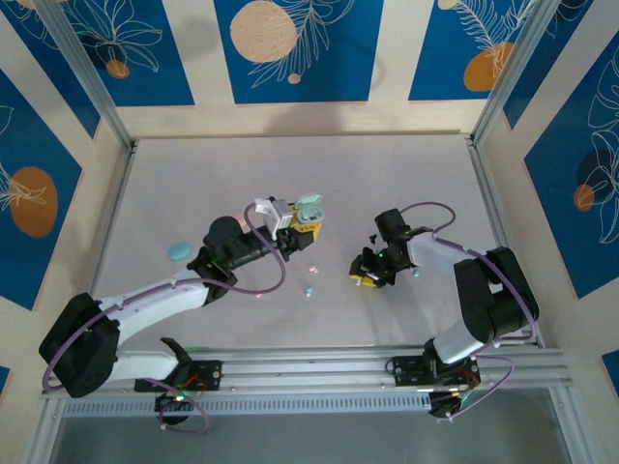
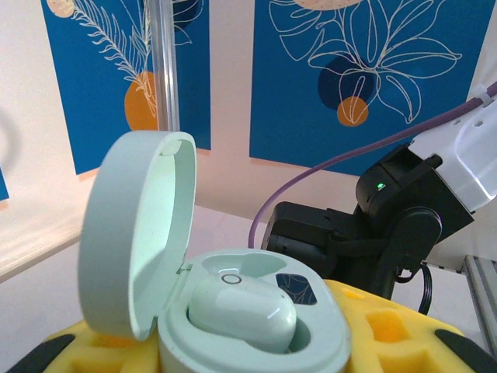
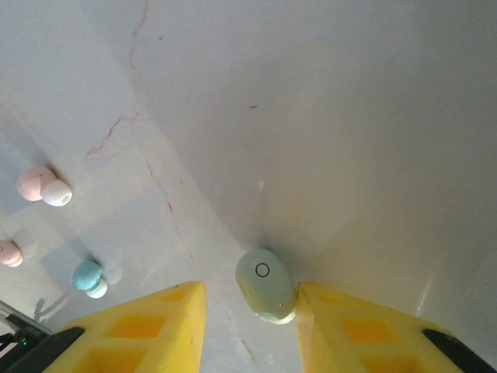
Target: Insert wireless bluetooth earbuds into charging case
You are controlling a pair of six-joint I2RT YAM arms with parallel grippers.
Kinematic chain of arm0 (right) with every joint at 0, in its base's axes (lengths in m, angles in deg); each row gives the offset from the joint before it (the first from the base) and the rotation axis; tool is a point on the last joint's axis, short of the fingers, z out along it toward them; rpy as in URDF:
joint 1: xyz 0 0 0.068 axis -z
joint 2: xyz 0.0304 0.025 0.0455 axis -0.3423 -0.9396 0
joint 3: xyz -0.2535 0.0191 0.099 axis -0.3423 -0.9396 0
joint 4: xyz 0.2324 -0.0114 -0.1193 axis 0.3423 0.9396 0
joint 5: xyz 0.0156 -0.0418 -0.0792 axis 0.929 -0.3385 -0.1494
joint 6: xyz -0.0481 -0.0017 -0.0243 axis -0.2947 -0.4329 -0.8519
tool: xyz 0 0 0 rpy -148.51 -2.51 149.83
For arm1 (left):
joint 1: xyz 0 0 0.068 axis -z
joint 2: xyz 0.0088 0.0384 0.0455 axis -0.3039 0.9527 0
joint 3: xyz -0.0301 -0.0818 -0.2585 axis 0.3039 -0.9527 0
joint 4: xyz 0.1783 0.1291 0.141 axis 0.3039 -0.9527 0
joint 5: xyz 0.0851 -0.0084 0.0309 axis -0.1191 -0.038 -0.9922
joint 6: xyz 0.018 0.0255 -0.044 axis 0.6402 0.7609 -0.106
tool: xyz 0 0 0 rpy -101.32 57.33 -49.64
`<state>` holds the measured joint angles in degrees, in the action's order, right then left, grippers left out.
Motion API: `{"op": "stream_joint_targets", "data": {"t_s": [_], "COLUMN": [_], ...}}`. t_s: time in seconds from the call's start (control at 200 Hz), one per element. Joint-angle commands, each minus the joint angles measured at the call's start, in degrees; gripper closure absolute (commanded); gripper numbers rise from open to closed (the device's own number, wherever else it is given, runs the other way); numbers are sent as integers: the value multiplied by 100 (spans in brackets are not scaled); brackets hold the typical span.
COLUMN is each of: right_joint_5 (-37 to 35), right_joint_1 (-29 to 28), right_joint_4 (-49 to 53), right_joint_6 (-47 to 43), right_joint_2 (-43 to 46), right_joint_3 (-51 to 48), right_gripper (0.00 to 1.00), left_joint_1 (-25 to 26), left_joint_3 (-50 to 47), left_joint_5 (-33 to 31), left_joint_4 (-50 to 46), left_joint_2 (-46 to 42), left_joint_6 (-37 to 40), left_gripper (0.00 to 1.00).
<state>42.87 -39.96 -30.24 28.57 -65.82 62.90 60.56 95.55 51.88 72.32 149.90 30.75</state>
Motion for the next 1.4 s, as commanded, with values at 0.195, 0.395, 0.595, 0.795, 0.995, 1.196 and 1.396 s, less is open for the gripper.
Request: {"op": "stream_joint_targets", "data": {"t_s": [0.195, 0.395, 0.595, 0.795, 0.995, 1.196, 1.396], "right_joint_5": [309, -369, -869, -744, -443, -29, 3], "right_joint_1": [-106, -116, -42, -17, 45, 32, 26], "right_joint_4": [274, 690, 913, 738, 646, 449, 438], "right_joint_6": [-28, -430, -547, -809, -942, -837, -782], "right_joint_2": [263, 410, 39, -219, -547, -557, -527], "right_joint_3": [101, 360, 641, 732, 785, 500, 410], "right_gripper": [62, 63, 62, 62, 62, 64, 66], "left_joint_1": [38, 43, 45, 43, 42, 41, 42], "left_joint_3": [69, 60, 69, 35, 52, 8, 23], "left_joint_5": [69, 52, 59, 2, 11, -10, 25], "left_joint_4": [112, 111, 98, 18, 20, 31, 62], "left_joint_2": [-5, -6, -16, -92, -77, -86, -54], "left_joint_6": [-65, -54, -50, -4, -14, -8, -39], "left_gripper": [71, 71, 70, 70, 70, 70, 70]}}
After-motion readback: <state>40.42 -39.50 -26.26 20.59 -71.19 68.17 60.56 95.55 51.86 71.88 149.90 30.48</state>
